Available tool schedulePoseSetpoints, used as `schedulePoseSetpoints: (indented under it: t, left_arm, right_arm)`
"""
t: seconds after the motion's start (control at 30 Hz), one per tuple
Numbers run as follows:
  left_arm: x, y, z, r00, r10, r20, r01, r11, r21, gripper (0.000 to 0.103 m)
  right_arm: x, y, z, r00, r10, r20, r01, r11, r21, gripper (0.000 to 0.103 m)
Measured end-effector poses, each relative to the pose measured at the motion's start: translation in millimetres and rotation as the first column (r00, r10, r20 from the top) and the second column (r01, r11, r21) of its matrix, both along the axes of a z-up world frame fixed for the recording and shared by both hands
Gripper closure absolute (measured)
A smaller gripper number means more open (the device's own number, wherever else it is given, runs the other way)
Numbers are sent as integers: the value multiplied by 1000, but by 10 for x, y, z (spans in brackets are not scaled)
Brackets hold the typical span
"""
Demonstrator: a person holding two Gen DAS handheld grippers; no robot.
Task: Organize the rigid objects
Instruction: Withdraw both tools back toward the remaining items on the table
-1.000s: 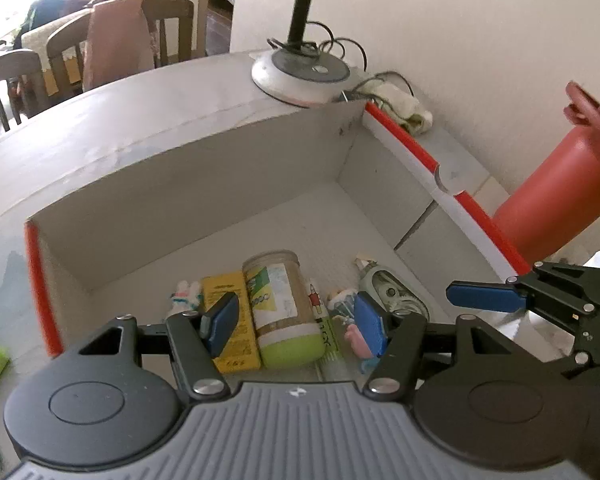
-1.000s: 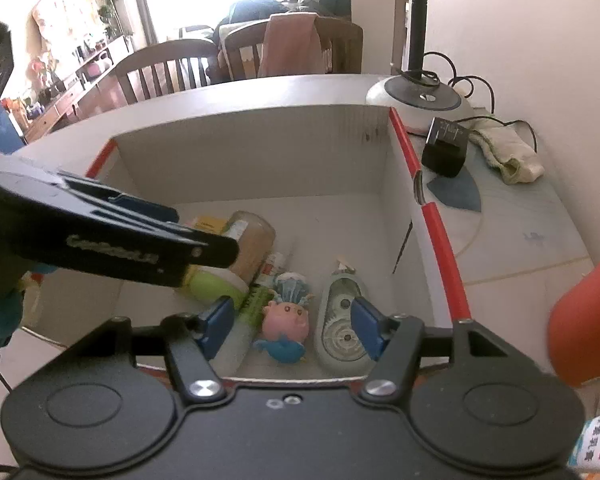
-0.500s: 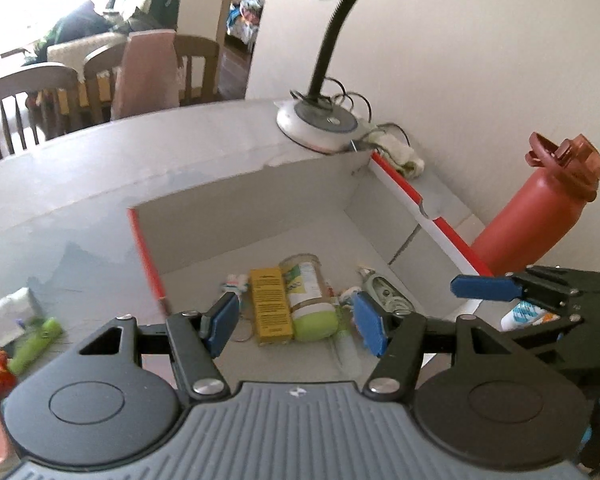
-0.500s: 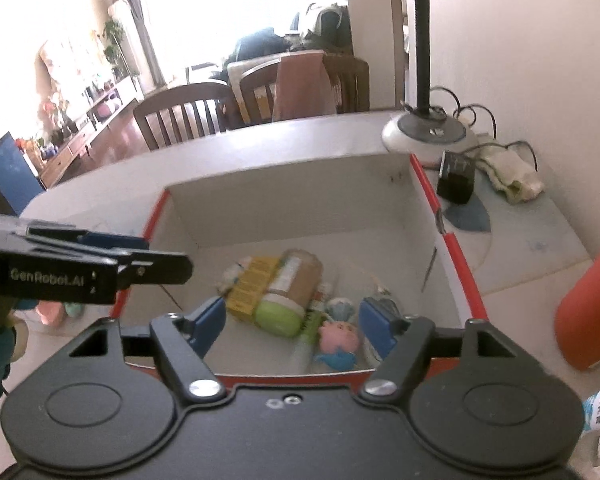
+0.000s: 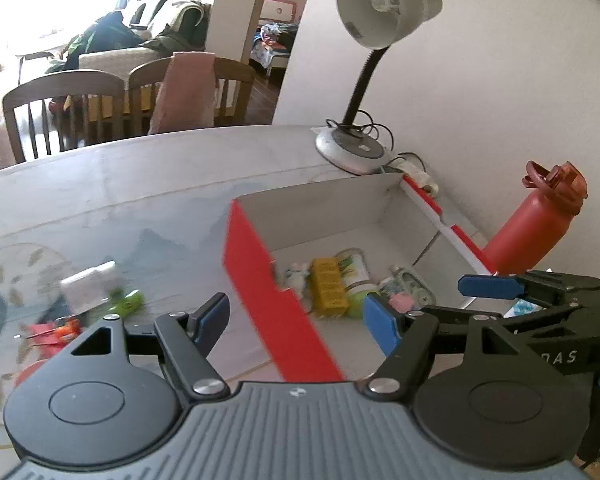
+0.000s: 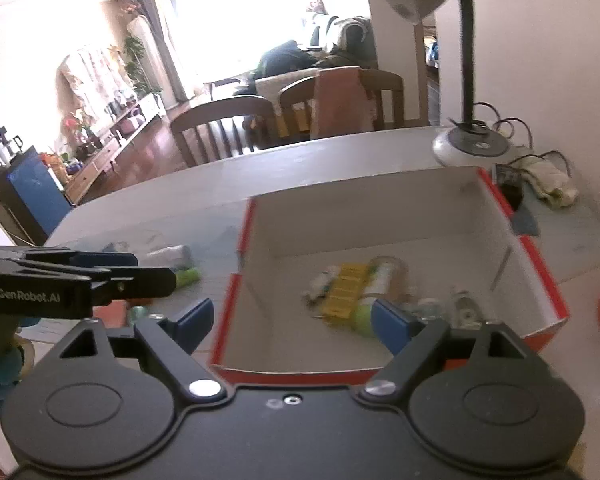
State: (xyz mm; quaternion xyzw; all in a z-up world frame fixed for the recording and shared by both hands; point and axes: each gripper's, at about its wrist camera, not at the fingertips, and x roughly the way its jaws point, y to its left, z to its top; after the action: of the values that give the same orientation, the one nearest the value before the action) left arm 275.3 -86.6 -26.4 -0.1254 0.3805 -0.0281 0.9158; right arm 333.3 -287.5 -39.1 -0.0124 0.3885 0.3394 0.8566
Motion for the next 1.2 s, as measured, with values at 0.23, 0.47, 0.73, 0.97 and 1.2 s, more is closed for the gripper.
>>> schedulePoseSetpoints:
  t: [0.23,0.47,0.73,0.97,1.2]
  left_arm:
    - [-318,357,-27,1000,15,8,-15,1000,21,21]
    - [-591,730,-121,1000,23,5,-23,1000,19,19]
    - [-878,1156,-207,998,58,33,-60,997,50,0]
    - [-989,1533,-424,993,115,25,-116,992,46,0]
    - [-1011,1778,-767,985,170,-32,-170,985,20,0]
  right_arm:
    - [-232,346,21,1000,26,12,-26,999,21,10]
    - [-436,741,7,998,63,14,-63,998,19,8]
    - [-556,1151,-17,997,73,7,-73,997,-6,8]
    - [-515,1489,-86,998,68,-11,-68,997,-38,8]
    - [-362,1825,-177,997,70,-23,-72,995,-68,8]
